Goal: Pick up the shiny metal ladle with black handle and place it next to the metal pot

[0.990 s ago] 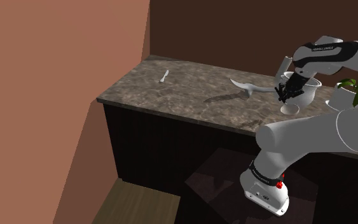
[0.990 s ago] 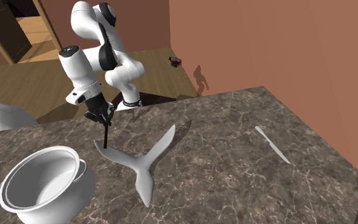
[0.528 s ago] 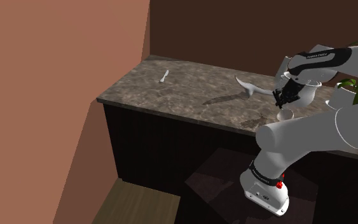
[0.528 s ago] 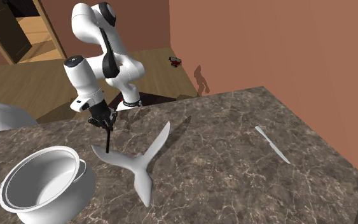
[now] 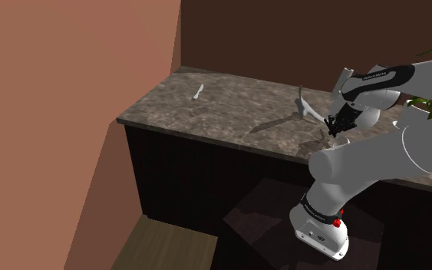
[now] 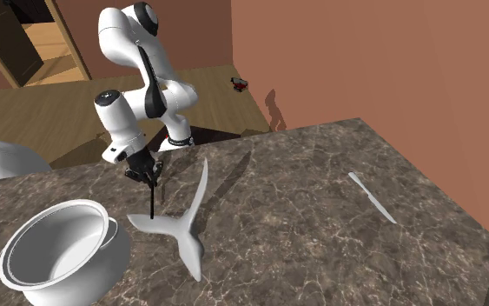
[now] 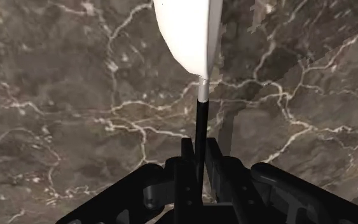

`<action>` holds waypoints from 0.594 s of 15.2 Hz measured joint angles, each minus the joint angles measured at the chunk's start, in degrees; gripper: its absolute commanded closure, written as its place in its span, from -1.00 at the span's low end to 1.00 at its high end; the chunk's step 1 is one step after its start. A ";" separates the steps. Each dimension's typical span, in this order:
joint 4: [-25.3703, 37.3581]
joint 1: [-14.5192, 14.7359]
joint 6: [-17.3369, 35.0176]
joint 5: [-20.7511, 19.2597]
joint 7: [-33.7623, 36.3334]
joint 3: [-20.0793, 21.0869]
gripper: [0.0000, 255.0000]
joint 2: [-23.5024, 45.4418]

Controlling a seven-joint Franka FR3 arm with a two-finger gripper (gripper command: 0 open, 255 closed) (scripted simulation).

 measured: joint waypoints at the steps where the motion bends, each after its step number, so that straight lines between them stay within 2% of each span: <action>1: -0.10 0.00 0.42 -0.05 -0.11 -0.18 1.00 0.13; 6: -0.25 0.10 1.01 -0.03 -0.20 -0.35 1.00 0.41; 7: -0.23 0.12 1.05 -0.02 -0.26 -0.41 -1.00 0.47; 9: -0.41 0.07 1.03 -0.06 -0.29 -0.50 -1.00 0.57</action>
